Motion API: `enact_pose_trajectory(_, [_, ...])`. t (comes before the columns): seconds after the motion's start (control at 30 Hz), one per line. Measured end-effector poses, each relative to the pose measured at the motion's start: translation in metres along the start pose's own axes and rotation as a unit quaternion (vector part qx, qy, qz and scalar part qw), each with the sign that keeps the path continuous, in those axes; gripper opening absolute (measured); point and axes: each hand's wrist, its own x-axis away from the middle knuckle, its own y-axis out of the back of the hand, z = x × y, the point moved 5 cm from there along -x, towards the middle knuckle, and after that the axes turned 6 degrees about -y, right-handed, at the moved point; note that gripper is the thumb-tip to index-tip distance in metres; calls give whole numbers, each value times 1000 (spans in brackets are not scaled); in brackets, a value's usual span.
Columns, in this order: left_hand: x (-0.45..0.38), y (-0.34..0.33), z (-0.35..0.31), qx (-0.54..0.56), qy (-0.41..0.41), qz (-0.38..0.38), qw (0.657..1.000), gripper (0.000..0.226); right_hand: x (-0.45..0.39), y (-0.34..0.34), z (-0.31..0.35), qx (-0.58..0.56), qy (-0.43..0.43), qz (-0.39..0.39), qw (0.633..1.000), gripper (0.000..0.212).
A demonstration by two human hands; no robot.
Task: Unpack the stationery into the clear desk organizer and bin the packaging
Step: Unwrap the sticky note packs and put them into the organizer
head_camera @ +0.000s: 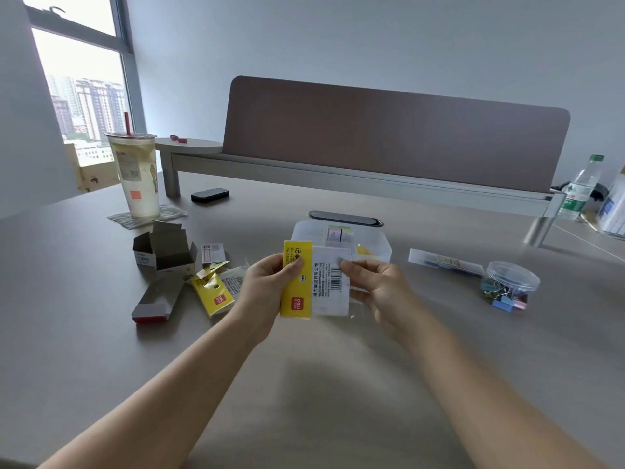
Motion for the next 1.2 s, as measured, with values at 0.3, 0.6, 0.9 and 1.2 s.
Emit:
enact_pose_trajectory(0.3, [-15,18,-18,-8,-7,-46,999,12,-12,5,31,83,62,-56,993,18])
enact_pose_trajectory(0.6, [-37,31,-32,-33,-1,-82,996,12,-39,15,79,232,145,-126,954,18])
enact_pose_trajectory(0.9, [-70,46,-31,-27,12,-103,994,12,-88,17,91,429,183,-139,874,18])
enact_pose_trajectory(1.2, [-83,49,-21,-18,28,-105,994,13,-114,11,70,522,85,-19,848,16])
